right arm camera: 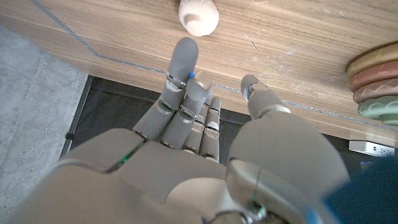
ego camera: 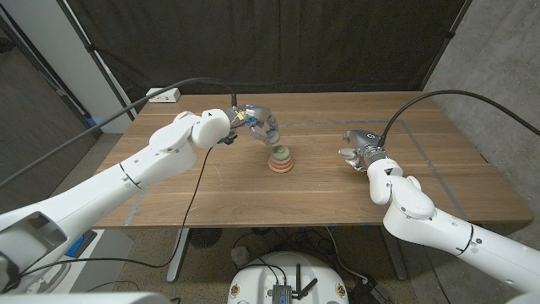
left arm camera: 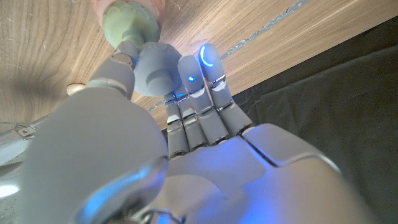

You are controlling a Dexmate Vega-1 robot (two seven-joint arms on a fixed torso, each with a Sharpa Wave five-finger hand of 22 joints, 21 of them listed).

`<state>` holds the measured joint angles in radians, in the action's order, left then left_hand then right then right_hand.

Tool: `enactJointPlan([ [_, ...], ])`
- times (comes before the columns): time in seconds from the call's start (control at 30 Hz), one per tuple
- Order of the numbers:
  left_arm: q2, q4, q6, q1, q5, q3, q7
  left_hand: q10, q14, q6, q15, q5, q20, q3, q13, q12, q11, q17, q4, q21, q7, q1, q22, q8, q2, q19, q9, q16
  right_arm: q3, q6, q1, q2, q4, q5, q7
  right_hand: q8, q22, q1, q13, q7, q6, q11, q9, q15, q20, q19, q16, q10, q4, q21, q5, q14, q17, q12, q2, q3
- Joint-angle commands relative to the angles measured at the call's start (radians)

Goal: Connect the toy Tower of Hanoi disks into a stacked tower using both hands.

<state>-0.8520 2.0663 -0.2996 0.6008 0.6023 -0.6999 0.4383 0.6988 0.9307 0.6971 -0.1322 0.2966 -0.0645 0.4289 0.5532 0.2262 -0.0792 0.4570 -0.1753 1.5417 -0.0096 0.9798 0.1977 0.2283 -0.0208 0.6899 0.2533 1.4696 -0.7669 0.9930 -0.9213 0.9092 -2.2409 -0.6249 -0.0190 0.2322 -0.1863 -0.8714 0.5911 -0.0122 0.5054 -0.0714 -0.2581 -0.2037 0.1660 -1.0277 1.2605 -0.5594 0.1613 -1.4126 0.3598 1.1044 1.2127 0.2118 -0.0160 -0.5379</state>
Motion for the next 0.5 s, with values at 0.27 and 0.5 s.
enactJointPlan([
  [0.27,0.071,-0.060,0.020,-0.082,0.029,-0.066,0.105,0.097,0.000,0.022,-0.089,0.008,-0.141,-0.004,0.011,0.001,-0.081,0.000,0.008,0.007,0.004,0.017,0.004,0.002,0.024,0.000,0.004,0.004,-0.013,0.008,0.013,0.010,0.002,0.025,-0.008,0.001,0.000,0.007,0.003,0.005,0.002,0.003,-0.004,-0.017,0.053,0.000,0.004,-0.002,0.001,0.000,0.009,0.005,0.002,-0.005,0.002,-0.005],
  [0.5,0.081,-0.075,0.028,-0.087,0.033,-0.077,0.110,0.096,0.002,0.022,-0.089,0.008,-0.141,-0.005,0.013,0.000,-0.081,0.001,0.009,0.007,0.002,0.015,0.003,0.001,0.023,0.001,0.005,0.005,-0.019,0.008,0.023,0.012,0.005,0.031,-0.004,0.001,0.001,0.008,0.003,0.004,0.002,0.002,-0.004,-0.017,0.053,0.000,0.004,-0.003,0.001,0.000,0.009,0.004,0.002,-0.005,0.001,-0.005],
])
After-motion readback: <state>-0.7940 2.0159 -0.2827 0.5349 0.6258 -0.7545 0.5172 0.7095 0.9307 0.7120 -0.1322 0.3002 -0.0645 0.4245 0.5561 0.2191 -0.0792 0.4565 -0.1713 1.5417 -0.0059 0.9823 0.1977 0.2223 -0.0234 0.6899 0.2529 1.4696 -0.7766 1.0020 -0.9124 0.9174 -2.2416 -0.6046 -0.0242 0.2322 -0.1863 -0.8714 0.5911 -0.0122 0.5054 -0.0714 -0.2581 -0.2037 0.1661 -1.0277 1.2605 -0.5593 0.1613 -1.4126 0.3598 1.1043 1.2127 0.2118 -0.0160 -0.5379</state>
